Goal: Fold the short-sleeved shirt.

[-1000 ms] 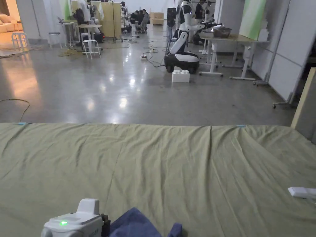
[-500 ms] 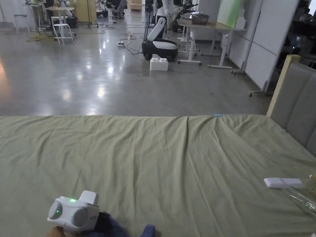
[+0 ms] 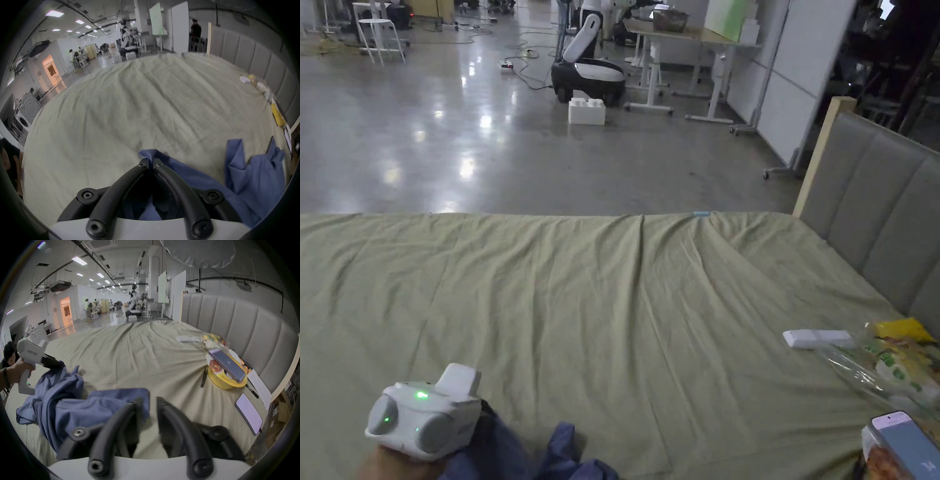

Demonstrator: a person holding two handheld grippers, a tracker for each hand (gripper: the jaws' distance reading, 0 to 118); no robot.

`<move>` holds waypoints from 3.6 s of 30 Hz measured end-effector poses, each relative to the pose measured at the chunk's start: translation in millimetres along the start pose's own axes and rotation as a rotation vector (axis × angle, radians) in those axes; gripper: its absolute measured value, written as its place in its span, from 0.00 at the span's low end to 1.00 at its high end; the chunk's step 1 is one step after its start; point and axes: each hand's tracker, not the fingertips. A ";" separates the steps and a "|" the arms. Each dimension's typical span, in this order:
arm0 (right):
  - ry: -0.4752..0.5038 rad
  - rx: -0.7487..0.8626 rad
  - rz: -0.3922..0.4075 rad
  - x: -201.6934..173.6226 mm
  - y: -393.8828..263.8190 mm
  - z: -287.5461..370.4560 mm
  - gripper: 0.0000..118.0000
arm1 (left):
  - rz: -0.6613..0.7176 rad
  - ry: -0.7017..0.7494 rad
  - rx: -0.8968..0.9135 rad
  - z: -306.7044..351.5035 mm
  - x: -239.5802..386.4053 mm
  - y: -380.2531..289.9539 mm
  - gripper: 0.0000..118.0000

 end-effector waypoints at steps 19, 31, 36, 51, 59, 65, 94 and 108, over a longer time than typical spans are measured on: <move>0.159 -0.223 0.175 -36.9 -9.0 -70.4 0.06 | 0.081 0.088 0.273 196.8 -40.4 -48.2 0.02; 0.163 0.140 0.183 -34.1 111.9 35.4 0.06 | 0.160 0.199 0.477 328.6 -105.8 -33.4 0.02; 0.129 0.265 0.181 -30.3 172.7 71.4 0.06 | 0.221 0.264 0.553 389.6 -144.2 -24.1 0.03; 0.078 0.507 0.159 -31.1 330.3 130.2 0.06 | 0.354 0.428 0.645 468.0 -231.9 17.8 0.02; 0.048 0.532 0.162 -42.7 380.1 114.3 0.06 | 0.360 0.451 0.614 446.5 -246.3 49.1 0.02; 0.031 0.555 0.179 -44.7 392.9 100.4 0.06 | 0.384 0.455 0.587 430.1 -258.9 61.9 0.02; 0.002 0.066 0.222 22.9 24.3 46.5 0.06 | 0.617 0.293 0.246 322.3 -161.0 -289.0 0.03; 0.022 0.112 0.149 -5.0 8.5 55.7 0.62 | 0.371 0.518 0.201 312.1 -138.8 -280.9 0.49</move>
